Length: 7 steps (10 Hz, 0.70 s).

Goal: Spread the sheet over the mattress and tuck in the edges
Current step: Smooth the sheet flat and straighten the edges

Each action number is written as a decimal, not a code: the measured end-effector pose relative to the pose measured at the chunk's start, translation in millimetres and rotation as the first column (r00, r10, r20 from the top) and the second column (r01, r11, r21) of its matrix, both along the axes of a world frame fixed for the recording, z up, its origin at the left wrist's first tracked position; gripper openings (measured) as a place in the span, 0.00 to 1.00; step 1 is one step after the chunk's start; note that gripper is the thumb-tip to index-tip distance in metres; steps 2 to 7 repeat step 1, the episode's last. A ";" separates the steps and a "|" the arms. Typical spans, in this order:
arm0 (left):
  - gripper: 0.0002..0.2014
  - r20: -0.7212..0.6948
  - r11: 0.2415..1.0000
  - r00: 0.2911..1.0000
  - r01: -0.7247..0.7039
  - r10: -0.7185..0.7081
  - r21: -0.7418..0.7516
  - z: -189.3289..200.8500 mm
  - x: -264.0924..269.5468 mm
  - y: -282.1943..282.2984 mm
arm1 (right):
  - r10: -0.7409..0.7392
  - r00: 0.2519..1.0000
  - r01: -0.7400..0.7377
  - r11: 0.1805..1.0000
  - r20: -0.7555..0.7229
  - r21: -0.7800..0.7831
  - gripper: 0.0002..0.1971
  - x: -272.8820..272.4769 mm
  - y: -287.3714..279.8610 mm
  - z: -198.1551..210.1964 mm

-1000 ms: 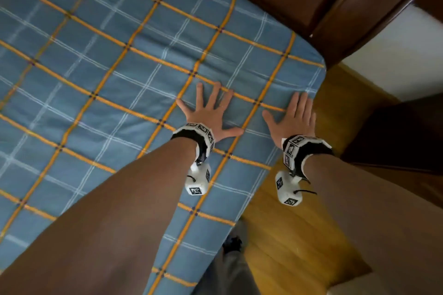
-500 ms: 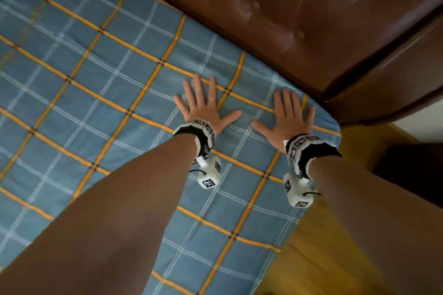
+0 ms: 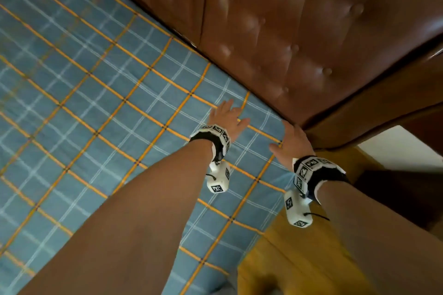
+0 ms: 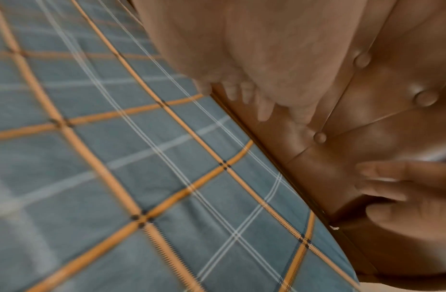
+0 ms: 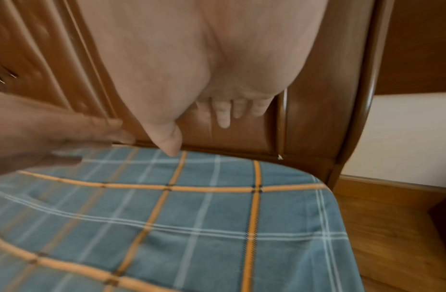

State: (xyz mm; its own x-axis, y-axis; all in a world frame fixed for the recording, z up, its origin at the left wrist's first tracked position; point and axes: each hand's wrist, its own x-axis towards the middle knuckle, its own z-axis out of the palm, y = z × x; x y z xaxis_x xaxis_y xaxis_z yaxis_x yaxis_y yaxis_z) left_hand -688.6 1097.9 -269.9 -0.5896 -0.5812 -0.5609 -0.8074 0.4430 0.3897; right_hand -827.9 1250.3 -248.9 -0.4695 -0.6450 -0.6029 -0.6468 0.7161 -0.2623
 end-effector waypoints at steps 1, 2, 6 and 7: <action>0.30 0.072 0.998 0.995 -0.066 0.066 0.003 70.0 35.6 11.5 | 0.083 0.996 -0.082 0.995 0.016 -0.063 0.37 23.3 -15.4 78.7; 0.30 0.072 0.998 0.995 -0.066 0.066 0.003 70.0 35.6 11.5 | 0.083 0.996 -0.082 0.995 0.016 -0.063 0.37 23.3 -15.4 78.7; 0.30 0.072 0.998 0.995 -0.066 0.066 0.003 70.0 35.6 11.5 | 0.083 0.996 -0.082 0.995 0.016 -0.063 0.37 23.3 -15.4 78.7; 0.30 0.072 0.998 0.995 -0.066 0.066 0.003 70.0 35.6 11.5 | 0.083 0.996 -0.082 0.995 0.016 -0.063 0.37 23.3 -15.4 78.7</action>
